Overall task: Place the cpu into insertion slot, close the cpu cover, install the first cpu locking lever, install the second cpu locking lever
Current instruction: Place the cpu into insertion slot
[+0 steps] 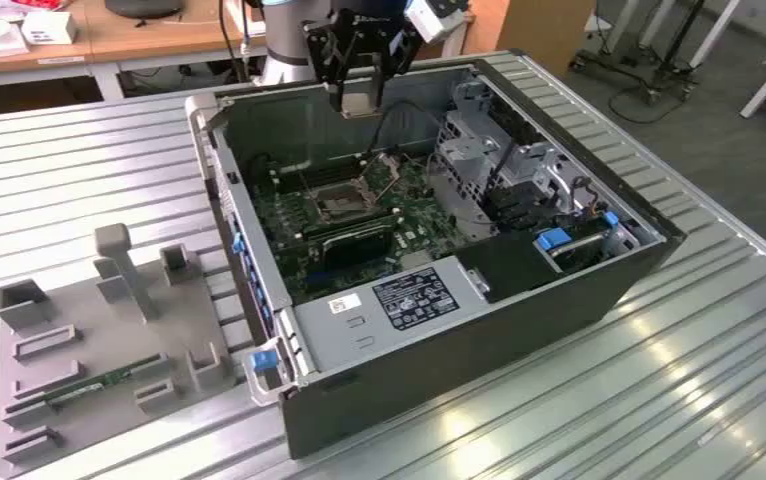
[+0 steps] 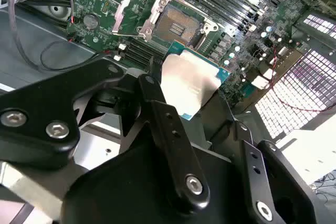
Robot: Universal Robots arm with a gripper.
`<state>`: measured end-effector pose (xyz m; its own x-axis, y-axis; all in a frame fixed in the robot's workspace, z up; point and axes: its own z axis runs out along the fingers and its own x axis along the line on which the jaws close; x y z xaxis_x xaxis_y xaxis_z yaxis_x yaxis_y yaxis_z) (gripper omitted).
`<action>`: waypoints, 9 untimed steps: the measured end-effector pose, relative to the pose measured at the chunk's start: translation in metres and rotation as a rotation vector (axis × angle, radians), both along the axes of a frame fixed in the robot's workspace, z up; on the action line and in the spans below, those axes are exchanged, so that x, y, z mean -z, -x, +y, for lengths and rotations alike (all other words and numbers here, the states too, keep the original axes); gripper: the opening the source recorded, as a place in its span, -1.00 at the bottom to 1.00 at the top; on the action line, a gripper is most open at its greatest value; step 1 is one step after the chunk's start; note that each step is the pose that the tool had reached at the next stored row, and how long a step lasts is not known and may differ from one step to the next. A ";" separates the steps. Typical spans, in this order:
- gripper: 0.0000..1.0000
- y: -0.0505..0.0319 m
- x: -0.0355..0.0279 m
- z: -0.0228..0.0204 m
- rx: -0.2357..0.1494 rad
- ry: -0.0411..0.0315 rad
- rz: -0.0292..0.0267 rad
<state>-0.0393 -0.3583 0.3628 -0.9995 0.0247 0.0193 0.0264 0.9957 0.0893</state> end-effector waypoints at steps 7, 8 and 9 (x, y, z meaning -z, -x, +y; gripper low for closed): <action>0.08 0.0000 0.0000 0.0000 0.000 0.0000 0.0000; 0.08 0.0000 0.0000 0.0000 0.000 0.0000 0.0000; 0.08 0.0000 0.0000 0.0000 0.000 -0.0001 0.0000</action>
<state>-0.0393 -0.3583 0.3628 -0.9995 0.0248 0.0193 0.0264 0.9956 0.0894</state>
